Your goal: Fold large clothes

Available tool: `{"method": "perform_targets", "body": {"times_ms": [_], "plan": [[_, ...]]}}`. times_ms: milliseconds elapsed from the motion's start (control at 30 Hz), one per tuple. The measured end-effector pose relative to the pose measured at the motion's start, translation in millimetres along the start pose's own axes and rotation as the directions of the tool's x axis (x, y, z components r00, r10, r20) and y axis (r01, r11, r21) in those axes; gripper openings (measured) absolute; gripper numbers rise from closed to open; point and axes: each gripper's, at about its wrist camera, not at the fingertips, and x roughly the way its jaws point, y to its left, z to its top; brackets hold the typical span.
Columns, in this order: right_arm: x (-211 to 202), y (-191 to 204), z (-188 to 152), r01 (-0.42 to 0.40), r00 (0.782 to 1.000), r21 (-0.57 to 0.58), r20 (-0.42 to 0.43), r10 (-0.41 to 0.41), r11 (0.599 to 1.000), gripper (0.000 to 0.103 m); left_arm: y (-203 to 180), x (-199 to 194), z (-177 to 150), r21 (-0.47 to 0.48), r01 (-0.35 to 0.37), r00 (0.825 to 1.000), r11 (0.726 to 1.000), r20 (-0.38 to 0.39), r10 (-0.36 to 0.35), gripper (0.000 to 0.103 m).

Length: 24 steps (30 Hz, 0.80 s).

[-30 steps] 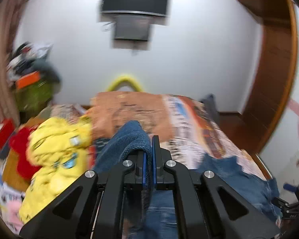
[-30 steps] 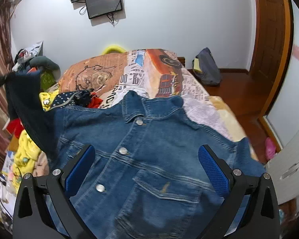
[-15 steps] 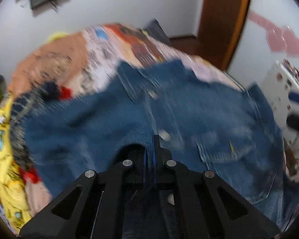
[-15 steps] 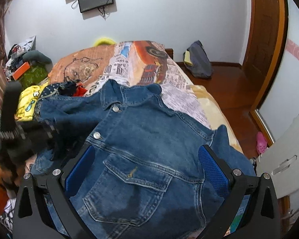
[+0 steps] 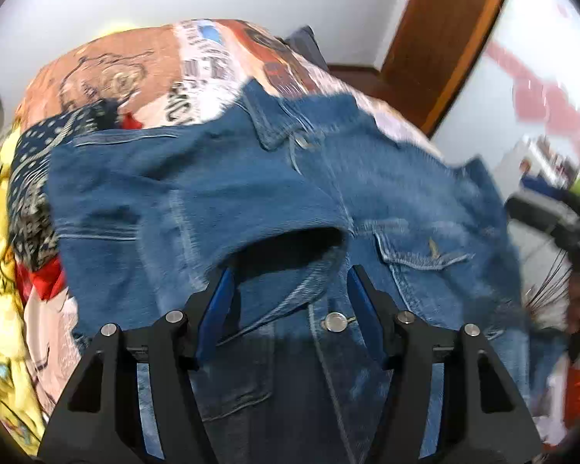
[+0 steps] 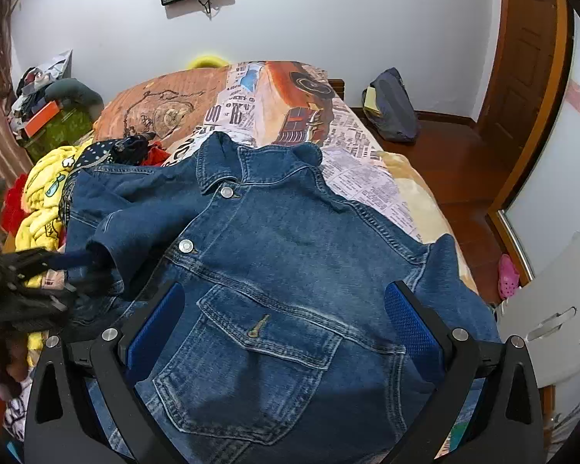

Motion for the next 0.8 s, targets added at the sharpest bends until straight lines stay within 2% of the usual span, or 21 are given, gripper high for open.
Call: {"method": "perform_targets", "body": {"times_ms": [67,167,267,333,433,500,600,633,700,767,800], "plan": [[2,2,0,-0.009,1.0,-0.003,-0.005,0.009,1.0,0.103,23,-16,2,-0.079,-0.008,0.999,0.997,0.032,0.011,0.074],[4,5,0,-0.012,1.0,-0.015,-0.009,0.011,1.0,0.103,55,-25,3,-0.192,0.031,0.998,0.981,0.052,-0.022,0.074],[5,8,1,-0.007,1.0,-0.027,-0.008,0.007,1.0,0.103,83,-18,0,-0.324,0.112,0.994,0.939,0.042,-0.104,0.074],[5,8,1,-0.006,1.0,-0.032,-0.007,0.006,0.999,0.103,100,-2,-6,-0.424,0.173,0.984,0.889,0.026,-0.179,0.074],[5,6,1,-0.015,1.0,-0.025,-0.009,0.015,1.0,0.103,114,23,-16,-0.518,0.2,0.971,0.832,-0.01,-0.24,0.074],[5,5,1,-0.02,1.0,-0.014,-0.013,0.02,1.0,0.103,119,38,-22,-0.55,0.195,0.966,0.812,-0.034,-0.255,0.074],[6,2,1,-0.031,0.999,0.006,-0.015,0.031,1.0,0.103,120,51,-25,-0.58,0.204,0.963,0.789,-0.026,-0.268,0.074],[6,0,0,-0.033,0.999,0.012,-0.016,0.034,0.999,0.103,119,51,-23,-0.577,0.197,0.965,0.792,-0.029,-0.261,0.074],[6,-2,0,-0.037,0.999,0.023,-0.018,0.037,0.999,0.103,114,50,-18,-0.551,0.17,0.972,0.817,-0.045,-0.232,0.073],[7,-5,-1,-0.04,0.999,0.034,-0.02,0.041,0.999,0.103,106,48,-12,-0.51,0.102,0.983,0.854,-0.083,-0.167,0.059],[7,-5,-1,-0.042,0.999,0.038,-0.021,0.043,0.998,0.103,102,46,-10,-0.488,0.077,0.986,0.87,-0.092,-0.139,0.056]]}}
